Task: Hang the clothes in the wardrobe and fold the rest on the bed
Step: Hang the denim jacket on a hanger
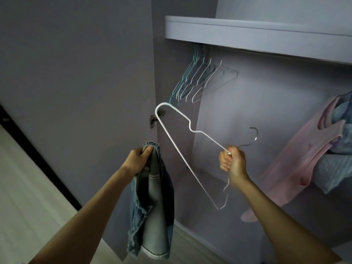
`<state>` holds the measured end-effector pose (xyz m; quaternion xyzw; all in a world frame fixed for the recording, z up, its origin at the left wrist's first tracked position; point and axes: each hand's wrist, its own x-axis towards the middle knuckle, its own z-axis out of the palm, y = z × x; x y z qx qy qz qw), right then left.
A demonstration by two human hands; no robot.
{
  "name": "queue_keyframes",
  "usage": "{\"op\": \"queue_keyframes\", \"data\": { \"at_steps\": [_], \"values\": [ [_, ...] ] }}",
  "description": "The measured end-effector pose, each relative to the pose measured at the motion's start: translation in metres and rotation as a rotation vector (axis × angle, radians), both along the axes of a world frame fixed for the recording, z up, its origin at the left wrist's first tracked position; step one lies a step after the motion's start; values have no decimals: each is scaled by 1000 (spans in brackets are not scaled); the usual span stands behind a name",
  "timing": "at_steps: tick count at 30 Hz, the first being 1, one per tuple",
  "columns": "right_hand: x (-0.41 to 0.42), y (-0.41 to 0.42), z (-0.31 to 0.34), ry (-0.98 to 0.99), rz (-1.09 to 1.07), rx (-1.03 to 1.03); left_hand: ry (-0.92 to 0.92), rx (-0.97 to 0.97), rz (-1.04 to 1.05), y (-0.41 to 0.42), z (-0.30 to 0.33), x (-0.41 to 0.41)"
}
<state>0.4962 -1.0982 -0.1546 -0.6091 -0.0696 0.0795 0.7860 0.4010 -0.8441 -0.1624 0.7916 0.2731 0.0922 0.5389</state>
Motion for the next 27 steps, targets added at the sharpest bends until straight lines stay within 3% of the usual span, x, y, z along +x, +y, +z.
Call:
{"op": "queue_keyframes", "data": {
  "at_steps": [4,7,10,13,16,20,22,25,27],
  "values": [
    [0,24,4,-3,267,-168,-46,-288,-50,0,15,-7],
    [-6,47,3,-134,409,-330,-70,-379,-157,-3,30,-12],
    [-19,73,2,-281,522,-498,-75,-437,-249,-9,43,-17],
    [-35,93,6,-375,678,-442,-124,-443,-304,-18,54,-19],
    [-39,99,11,-395,696,-466,-140,-374,-329,-17,61,-26],
    [-27,88,14,-565,561,-712,-152,-203,-306,-9,58,-35],
    [-19,81,16,-682,505,-797,-126,92,-298,-1,52,-37],
    [-8,74,22,-880,453,-937,61,671,-292,14,41,-35],
    [-5,75,24,-978,439,-1022,154,775,-228,18,31,-36]
  ]
}}
